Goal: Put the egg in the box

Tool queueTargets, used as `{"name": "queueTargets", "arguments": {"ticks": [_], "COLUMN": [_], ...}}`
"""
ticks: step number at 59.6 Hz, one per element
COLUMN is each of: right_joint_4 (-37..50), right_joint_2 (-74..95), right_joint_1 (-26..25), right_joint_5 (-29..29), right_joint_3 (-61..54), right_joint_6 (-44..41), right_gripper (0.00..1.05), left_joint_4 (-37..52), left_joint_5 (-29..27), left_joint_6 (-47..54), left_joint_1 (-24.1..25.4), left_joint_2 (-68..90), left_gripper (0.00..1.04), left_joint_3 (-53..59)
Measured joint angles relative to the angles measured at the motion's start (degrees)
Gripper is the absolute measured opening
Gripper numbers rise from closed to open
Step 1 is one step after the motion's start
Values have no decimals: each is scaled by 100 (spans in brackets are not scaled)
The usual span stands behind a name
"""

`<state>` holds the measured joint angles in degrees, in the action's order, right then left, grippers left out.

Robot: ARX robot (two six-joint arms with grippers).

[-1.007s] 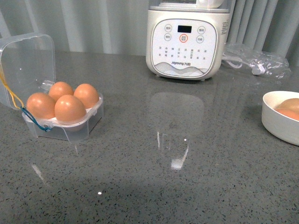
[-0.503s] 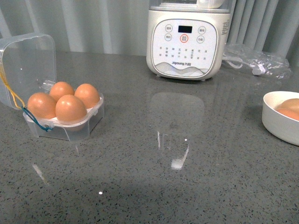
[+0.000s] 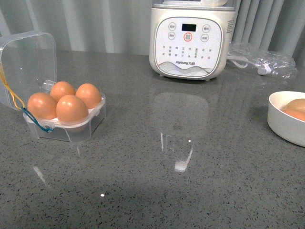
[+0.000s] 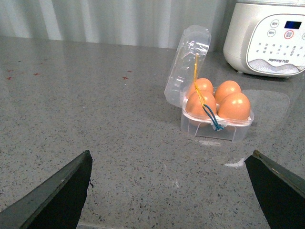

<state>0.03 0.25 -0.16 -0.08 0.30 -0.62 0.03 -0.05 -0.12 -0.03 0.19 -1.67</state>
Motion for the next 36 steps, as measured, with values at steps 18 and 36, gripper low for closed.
{"name": "queueTargets", "arguments": {"ticks": [18,36], "right_joint_4": [0,-4], "right_joint_2": [0,-2], "right_joint_1": [0,0], "right_joint_5": [-4,0], "right_joint_3": [0,0], "right_joint_6": [9,9], "right_gripper": [97,98], "left_joint_4": [-2365,-651], "left_joint_5": [-1508,-365], "left_joint_6": [-315,-114], "left_joint_1": [-446,612], "left_joint_2": [1572,2752], "left_gripper": [98,98], "left_joint_3": [-898,-1554]}}
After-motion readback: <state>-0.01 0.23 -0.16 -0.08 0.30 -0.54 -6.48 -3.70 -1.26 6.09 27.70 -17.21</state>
